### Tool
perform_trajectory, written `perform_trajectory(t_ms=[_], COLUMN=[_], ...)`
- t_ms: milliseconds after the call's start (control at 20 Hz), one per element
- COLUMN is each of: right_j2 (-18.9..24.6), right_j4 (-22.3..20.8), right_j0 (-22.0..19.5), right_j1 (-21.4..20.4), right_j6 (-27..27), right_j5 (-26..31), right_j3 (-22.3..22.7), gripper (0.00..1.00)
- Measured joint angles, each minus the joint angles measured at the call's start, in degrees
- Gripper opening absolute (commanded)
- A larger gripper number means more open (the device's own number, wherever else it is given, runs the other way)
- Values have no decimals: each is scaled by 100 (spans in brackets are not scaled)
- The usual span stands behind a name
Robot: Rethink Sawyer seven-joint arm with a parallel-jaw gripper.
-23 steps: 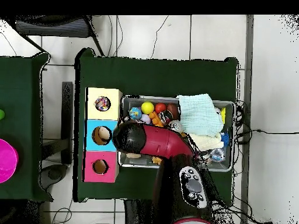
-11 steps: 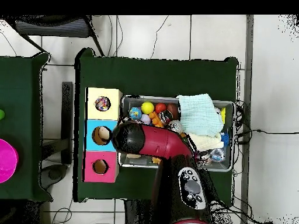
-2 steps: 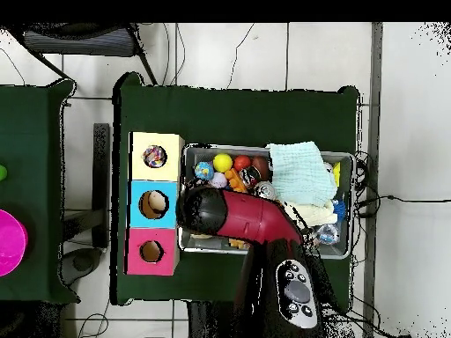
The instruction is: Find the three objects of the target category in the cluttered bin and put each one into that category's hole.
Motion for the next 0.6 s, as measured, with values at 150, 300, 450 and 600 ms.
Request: perform_trajectory(t_ms=[150,300,450,600], right_j2=[-97,-165,-209,-209], right_j4=[-46,-100,-158,-215], right_j0=[-2,-16,-75,-175], right_j1=[15,70,207,386], right_j6=[0,0,0,0], right_j5=[65,66,66,20], right_j3=[0,0,0,9], gripper=[0,0,0,0])
